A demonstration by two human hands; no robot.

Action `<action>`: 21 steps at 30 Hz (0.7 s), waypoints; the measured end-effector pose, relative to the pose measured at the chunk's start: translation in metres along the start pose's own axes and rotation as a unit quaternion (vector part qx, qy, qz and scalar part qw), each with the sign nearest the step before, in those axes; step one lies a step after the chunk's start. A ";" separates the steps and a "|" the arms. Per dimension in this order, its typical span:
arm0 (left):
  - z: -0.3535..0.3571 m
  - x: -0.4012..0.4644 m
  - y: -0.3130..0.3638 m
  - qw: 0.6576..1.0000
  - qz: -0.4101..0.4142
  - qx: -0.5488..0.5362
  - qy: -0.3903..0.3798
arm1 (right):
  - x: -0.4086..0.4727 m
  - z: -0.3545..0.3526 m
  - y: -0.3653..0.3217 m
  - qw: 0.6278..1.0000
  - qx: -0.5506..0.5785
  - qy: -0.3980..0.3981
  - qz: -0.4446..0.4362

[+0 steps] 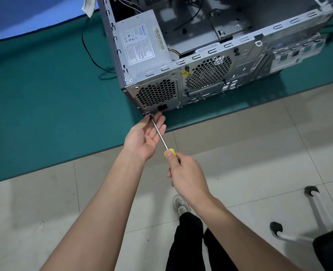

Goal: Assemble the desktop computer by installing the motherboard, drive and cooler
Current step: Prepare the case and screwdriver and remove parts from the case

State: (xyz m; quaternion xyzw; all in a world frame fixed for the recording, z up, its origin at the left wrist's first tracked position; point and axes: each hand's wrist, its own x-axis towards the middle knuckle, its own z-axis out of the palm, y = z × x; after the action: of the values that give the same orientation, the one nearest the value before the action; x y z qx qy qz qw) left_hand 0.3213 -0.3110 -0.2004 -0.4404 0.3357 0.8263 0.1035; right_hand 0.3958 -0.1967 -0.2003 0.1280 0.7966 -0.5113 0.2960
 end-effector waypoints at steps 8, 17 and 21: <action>0.002 -0.002 0.002 1.000 0.009 0.011 0.012 | -0.001 0.005 -0.002 0.998 0.054 -0.012 0.018; -0.002 -0.008 0.006 0.996 0.013 0.082 -0.010 | -0.001 0.004 -0.008 0.919 0.340 -0.147 0.139; -0.005 -0.013 0.014 0.969 -0.009 0.242 -0.041 | 0.004 -0.008 -0.007 0.846 0.423 -0.276 0.174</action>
State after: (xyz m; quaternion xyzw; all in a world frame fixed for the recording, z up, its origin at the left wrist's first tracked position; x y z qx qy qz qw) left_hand 0.3256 -0.3234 -0.1853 -0.3710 0.5174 0.7368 0.2278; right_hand 0.3860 -0.1928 -0.1948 0.2308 0.3534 -0.7529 0.5050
